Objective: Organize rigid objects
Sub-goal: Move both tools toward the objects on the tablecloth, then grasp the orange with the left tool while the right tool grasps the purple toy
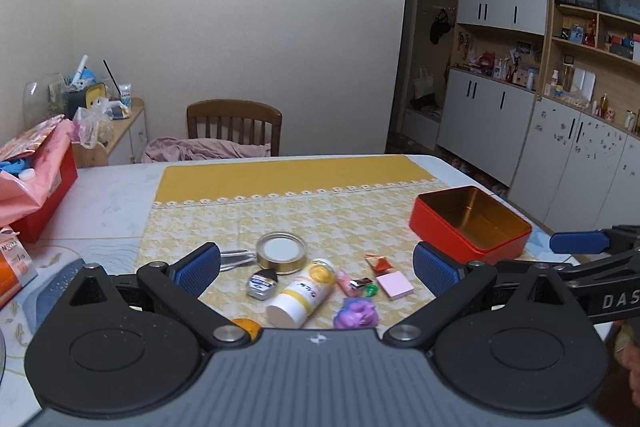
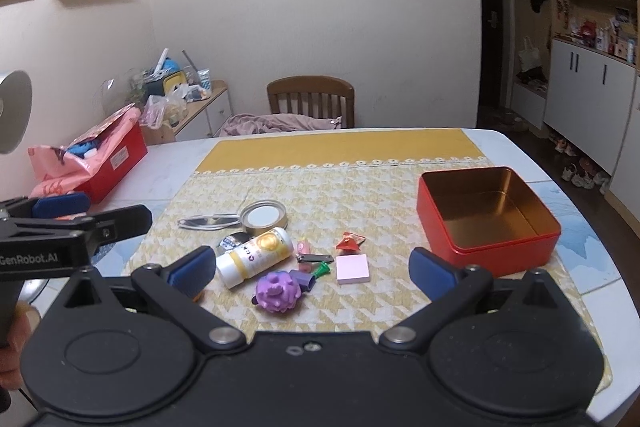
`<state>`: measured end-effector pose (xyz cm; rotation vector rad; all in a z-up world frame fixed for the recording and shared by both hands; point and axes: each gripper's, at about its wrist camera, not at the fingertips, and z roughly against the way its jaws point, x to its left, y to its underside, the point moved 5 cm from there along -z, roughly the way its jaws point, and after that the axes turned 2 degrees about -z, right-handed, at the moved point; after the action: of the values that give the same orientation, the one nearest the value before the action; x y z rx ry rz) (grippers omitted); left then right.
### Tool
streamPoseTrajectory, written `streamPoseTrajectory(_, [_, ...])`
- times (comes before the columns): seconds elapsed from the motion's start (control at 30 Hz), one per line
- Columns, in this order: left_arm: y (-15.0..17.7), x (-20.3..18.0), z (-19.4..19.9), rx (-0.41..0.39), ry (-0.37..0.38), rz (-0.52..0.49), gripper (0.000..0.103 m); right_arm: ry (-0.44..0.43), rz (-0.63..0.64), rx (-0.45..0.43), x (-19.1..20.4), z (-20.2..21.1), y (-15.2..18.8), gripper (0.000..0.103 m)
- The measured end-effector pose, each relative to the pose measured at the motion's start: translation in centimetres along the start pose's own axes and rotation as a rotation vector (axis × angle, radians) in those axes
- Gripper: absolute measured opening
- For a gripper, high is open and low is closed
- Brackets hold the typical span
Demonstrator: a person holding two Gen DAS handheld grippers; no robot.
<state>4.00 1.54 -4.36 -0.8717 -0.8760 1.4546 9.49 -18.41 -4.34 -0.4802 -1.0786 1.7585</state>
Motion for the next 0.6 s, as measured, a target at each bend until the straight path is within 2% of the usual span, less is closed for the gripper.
streamPoseTrajectory(0.33, [1.3, 2.3, -2.6, 0.036, -0.093, 0.009, 0.103, -0.087, 0.114, 0.042, 1.0, -3.0, 0.5, 0.103])
streamPoseTrajectory(0.47, [2.0, 3.2, -4.2, 0.073, -0.091, 0.040, 0.103, -0.097, 0.136, 0.065, 1.1, -4.7, 0.9, 0.103])
streamPoseTrajectory(0.6, [2.8, 3.8, -5.4, 0.076, -0.087, 0.052, 0.103, -0.116, 0.159, 0.090, 1.3, -6.5, 1.5, 0.103])
